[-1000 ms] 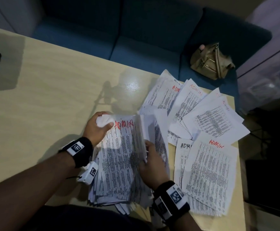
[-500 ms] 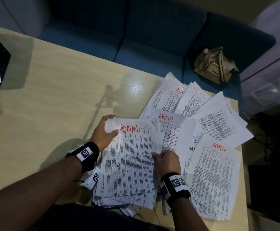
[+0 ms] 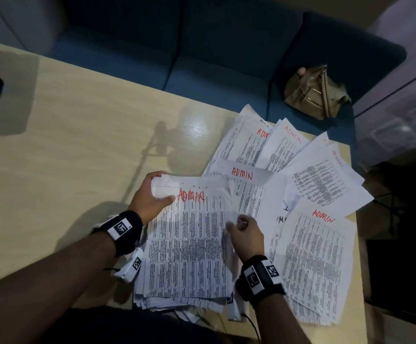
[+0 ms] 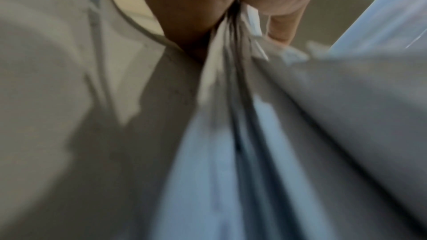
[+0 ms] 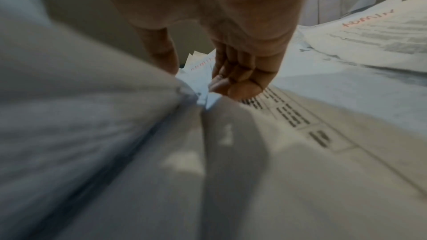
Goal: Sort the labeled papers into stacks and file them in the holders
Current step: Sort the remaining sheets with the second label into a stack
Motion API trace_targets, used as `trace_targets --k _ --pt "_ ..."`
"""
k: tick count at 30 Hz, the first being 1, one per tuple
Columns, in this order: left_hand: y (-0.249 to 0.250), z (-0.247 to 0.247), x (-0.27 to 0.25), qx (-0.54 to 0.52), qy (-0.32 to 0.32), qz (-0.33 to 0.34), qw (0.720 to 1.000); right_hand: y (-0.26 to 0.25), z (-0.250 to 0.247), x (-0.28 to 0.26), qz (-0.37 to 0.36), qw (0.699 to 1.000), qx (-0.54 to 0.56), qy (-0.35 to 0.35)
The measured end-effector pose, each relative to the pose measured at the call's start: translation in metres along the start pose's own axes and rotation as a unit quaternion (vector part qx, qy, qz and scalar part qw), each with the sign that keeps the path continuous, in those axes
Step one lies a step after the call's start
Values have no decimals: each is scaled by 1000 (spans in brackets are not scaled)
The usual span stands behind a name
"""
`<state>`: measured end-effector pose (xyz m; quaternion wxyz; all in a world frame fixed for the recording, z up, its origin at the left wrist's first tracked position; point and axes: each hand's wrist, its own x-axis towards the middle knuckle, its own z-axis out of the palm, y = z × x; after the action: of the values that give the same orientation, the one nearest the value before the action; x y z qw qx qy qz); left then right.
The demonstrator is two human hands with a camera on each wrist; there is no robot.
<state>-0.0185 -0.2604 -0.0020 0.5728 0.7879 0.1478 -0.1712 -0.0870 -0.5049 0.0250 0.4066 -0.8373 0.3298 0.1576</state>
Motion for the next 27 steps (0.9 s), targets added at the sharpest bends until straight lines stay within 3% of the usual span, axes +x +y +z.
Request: trace_targets --k 7,15,21,22,24,26,27 --pt "8 -4 0 13 -31 18 999 -20 6 30 -59 993 -72 73" --pt "5 -3 1 6 -52 51 997 -46 19 33 -139 988 -62 23" --pt "4 -2 -1 8 -63 60 996 -33 30 25 -279 927 -246 -50" --pt "4 -3 -2 2 -74 58 996 -29 26 26 -273 920 -279 -35" --pt "4 -5 -4 9 -92 60 994 -17 13 32 -198 941 -266 64" --pt "3 -6 -6 45 -101 75 991 -6 -9 36 -40 969 -146 197" --pt "3 -6 -7 58 -105 80 990 2 -19 39 35 971 -89 217"
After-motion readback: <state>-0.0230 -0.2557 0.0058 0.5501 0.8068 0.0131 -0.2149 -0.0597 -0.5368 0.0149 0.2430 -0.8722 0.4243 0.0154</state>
